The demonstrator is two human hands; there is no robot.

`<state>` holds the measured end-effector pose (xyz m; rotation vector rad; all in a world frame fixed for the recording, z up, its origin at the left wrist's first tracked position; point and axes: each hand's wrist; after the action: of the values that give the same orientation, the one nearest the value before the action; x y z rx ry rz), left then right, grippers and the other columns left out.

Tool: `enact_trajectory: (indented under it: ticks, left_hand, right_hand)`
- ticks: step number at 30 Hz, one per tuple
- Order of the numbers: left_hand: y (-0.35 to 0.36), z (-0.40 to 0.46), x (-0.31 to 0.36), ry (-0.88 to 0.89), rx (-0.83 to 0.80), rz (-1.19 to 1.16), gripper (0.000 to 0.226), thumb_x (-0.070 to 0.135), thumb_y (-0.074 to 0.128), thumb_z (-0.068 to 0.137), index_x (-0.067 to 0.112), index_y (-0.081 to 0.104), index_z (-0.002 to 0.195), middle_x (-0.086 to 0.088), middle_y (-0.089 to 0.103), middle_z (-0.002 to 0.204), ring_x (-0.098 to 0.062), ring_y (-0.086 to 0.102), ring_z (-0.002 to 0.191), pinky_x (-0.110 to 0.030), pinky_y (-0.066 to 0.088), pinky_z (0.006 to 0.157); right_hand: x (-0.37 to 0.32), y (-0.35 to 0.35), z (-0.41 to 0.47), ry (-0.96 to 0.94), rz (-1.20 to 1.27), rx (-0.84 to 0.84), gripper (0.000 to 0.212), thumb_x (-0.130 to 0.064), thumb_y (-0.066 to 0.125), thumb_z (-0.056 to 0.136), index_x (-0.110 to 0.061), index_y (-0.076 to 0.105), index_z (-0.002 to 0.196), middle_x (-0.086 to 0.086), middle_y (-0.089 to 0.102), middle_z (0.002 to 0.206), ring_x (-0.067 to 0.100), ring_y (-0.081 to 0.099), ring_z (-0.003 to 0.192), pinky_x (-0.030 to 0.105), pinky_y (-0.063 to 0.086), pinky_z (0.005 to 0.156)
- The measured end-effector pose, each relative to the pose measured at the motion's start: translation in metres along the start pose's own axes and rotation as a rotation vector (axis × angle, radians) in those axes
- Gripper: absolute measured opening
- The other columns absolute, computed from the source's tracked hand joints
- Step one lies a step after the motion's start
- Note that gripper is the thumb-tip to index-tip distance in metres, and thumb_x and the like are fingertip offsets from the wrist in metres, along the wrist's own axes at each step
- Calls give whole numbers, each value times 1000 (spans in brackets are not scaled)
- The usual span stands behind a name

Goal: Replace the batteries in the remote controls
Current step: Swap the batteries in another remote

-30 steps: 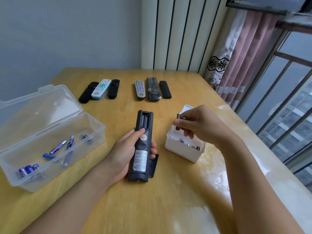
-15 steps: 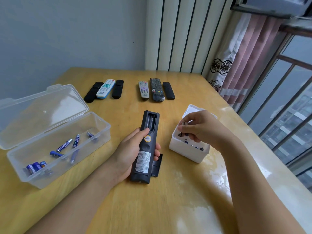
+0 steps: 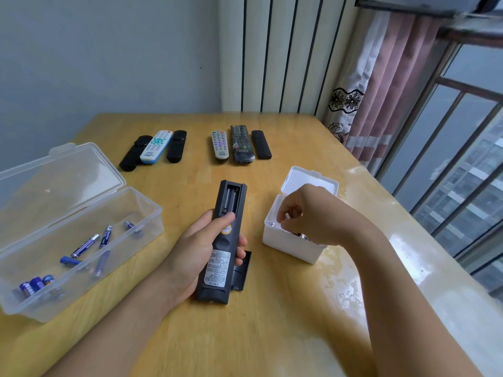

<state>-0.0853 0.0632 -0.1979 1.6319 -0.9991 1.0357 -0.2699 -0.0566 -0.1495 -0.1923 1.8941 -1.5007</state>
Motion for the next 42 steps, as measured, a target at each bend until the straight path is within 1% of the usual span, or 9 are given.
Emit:
enact_trajectory:
  ticks: [6, 8, 13, 17, 23, 27, 31, 37, 42]
  left_hand:
    - [11, 4, 1, 12, 51, 150, 34, 36, 77, 84, 15, 66, 108, -9, 72, 78, -19, 66, 62, -28, 57, 56]
    - [18, 9, 1, 22, 78, 211, 44, 38, 87, 72, 15, 67, 105, -5, 72, 74, -18, 65, 59, -27, 56, 54]
    - [27, 11, -6, 102, 91, 342, 41, 4, 86, 70, 10, 60, 100, -9, 69, 68, -20, 58, 50, -26, 52, 48]
    - [28, 7, -13, 224, 91, 322, 43, -6, 78, 66, 11, 58, 99, -19, 69, 80, -19, 57, 55, -27, 52, 49]
    - [22, 6, -16, 232, 44, 245, 45, -13, 79, 74, 11, 57, 106, -6, 68, 76, -20, 59, 57, -27, 54, 54]
    - [22, 6, -17, 196, 49, 201, 48, -8, 82, 73, 14, 57, 107, 2, 72, 73, -18, 61, 55, -25, 53, 54]
    - [19, 5, -17, 121, 71, 115, 53, -3, 87, 67, 19, 58, 106, -2, 70, 74, -18, 61, 54, -28, 53, 50]
    - [19, 5, -17, 96, 86, 35, 56, -9, 83, 68, 19, 60, 111, 0, 72, 77, -16, 62, 58, -26, 52, 51]
    - [20, 4, -14, 39, 79, -33, 51, -4, 80, 74, 18, 59, 115, 0, 72, 74, -14, 64, 55, -26, 53, 50]
  right_hand:
    - [-10, 3, -4, -88, -144, -124, 33, -12, 70, 87, -31, 72, 115, -6, 63, 86, 12, 55, 73, 26, 48, 62]
    - [-15, 13, -5, -120, -166, -80, 35, -9, 73, 85, -36, 70, 107, -1, 65, 89, 20, 60, 76, 33, 54, 67]
    - [-15, 7, -16, -188, -100, -14, 29, -18, 85, 76, -28, 74, 101, -12, 58, 65, 4, 51, 54, 17, 38, 50]
    - [-13, -12, -25, -183, 66, 52, 30, -9, 82, 79, -25, 78, 105, -18, 63, 68, -3, 61, 54, 12, 49, 57]
    - [-16, -13, -31, -197, 11, 35, 21, -9, 77, 84, -27, 77, 95, -20, 61, 67, -12, 60, 62, 9, 48, 59]
    - [-14, -16, -35, -186, 41, 73, 22, -18, 78, 87, -25, 76, 108, -19, 61, 67, 3, 63, 46, 15, 50, 48]
    - [-22, -3, -29, -163, -120, 43, 28, -18, 67, 93, -25, 72, 119, -6, 67, 83, 6, 59, 69, 32, 55, 66]
    - [-37, 22, -24, -135, -213, -27, 37, -17, 62, 90, -42, 55, 64, -13, 47, 63, 8, 47, 55, 26, 34, 47]
    - [-31, 22, -17, -107, -56, -51, 32, -13, 60, 93, -40, 67, 78, -19, 54, 64, 2, 52, 63, 19, 35, 53]
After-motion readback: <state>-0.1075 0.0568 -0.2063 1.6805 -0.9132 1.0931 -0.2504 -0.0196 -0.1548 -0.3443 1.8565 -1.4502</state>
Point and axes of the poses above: each hand's wrist, its own z-axis towards the middle knuckle, its own y-axis out of the palm, x = y × z
